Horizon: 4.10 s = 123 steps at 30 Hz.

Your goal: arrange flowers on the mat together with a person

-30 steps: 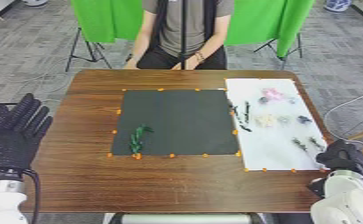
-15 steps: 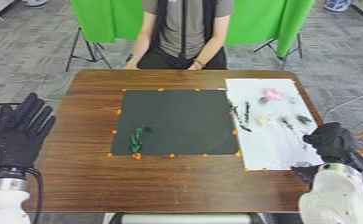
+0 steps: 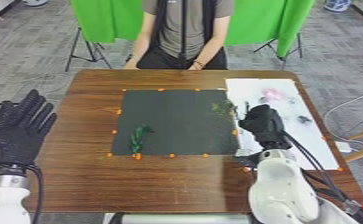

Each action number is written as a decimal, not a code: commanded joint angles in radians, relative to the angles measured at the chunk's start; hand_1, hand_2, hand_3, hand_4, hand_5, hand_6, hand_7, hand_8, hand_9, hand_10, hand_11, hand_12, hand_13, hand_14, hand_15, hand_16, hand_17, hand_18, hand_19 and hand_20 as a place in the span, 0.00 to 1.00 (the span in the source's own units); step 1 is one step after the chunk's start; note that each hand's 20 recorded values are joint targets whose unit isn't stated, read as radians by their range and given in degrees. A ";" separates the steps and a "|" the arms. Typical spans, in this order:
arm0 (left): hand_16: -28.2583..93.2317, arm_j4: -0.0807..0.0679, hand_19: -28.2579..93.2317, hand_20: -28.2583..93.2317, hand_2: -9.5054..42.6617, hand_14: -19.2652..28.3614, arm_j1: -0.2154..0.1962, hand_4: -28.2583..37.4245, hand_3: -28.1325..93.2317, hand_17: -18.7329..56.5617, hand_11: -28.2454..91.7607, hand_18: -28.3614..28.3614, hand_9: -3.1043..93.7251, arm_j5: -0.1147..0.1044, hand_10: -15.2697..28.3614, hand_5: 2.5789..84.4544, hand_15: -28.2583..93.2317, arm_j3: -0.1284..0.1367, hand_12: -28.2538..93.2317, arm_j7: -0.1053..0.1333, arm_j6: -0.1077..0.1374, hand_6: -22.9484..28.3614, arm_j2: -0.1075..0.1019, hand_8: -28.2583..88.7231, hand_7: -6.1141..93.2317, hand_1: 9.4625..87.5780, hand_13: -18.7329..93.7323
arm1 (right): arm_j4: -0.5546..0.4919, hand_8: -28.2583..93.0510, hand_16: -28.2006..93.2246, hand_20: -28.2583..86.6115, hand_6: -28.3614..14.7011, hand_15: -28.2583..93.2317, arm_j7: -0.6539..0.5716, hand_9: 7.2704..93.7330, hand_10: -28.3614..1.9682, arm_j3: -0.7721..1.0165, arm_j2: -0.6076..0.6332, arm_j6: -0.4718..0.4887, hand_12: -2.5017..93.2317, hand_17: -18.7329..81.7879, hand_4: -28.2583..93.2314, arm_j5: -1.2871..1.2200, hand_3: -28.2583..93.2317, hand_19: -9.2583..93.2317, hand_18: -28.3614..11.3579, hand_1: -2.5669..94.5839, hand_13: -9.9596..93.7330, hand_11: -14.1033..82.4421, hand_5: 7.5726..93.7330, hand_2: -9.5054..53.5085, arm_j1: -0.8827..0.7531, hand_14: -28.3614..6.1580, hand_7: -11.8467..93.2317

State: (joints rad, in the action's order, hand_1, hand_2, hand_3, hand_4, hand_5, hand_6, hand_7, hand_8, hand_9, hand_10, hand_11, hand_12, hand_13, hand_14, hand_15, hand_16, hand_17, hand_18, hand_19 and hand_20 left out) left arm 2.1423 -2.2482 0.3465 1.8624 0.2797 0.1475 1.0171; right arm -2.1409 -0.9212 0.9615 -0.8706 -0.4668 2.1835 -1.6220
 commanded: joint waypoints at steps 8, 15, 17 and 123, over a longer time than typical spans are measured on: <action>0.20 -0.021 0.40 0.31 0.38 0.63 0.034 0.00 0.78 0.16 0.33 0.69 0.30 -0.046 0.60 0.42 0.33 -0.057 0.29 -0.021 0.016 0.59 -0.034 0.17 0.16 0.21 0.31 | 0.179 0.35 0.54 0.45 0.59 0.85 -0.035 0.67 0.42 -0.255 -0.251 0.081 0.63 0.43 0.03 -0.016 0.83 0.86 0.05 0.58 0.60 0.58 0.74 0.02 0.257 0.23 0.54; 0.20 -0.021 0.41 0.31 0.38 0.64 0.038 0.00 0.78 0.16 0.34 0.70 0.31 -0.064 0.60 0.43 0.34 -0.059 0.29 -0.022 0.027 0.59 -0.043 0.17 0.16 0.21 0.31 | 0.264 0.35 0.54 0.44 0.59 0.85 -0.049 0.67 0.41 -0.332 -0.293 0.109 0.63 0.42 0.03 0.011 0.82 0.88 0.02 0.58 0.60 0.58 0.73 0.02 0.300 0.22 0.54; 0.20 -0.022 0.41 0.31 0.38 0.64 0.043 0.00 0.78 0.16 0.34 0.70 0.31 -0.060 0.60 0.43 0.34 -0.064 0.29 -0.026 0.025 0.59 -0.044 0.17 0.16 0.21 0.31 | 0.270 0.35 0.54 0.44 0.58 0.85 -0.062 0.67 0.41 -0.337 -0.297 0.119 0.62 0.43 0.03 0.023 0.82 0.89 0.02 0.58 0.60 0.58 0.73 0.02 0.291 0.22 0.54; 0.19 0.005 0.42 0.31 0.38 0.64 -0.016 0.00 0.79 0.17 0.36 0.69 0.34 -0.118 0.63 0.45 0.37 -0.038 0.29 0.059 0.036 0.60 -0.005 0.16 0.17 0.22 0.34 | 0.072 0.13 0.38 0.33 0.57 0.53 0.905 0.55 0.33 0.576 -0.057 0.242 0.22 0.30 0.06 -1.126 0.82 0.58 0.22 0.23 0.47 0.29 0.59 0.35 -0.201 0.34 0.29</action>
State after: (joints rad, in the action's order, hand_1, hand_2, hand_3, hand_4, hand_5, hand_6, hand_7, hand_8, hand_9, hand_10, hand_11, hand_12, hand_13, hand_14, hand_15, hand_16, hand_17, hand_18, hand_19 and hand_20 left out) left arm 2.1450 -2.2478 0.2420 1.8275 0.3318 0.1819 1.0117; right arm -2.1116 -0.3116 1.2963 -0.9271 -0.5745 1.3617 -1.6896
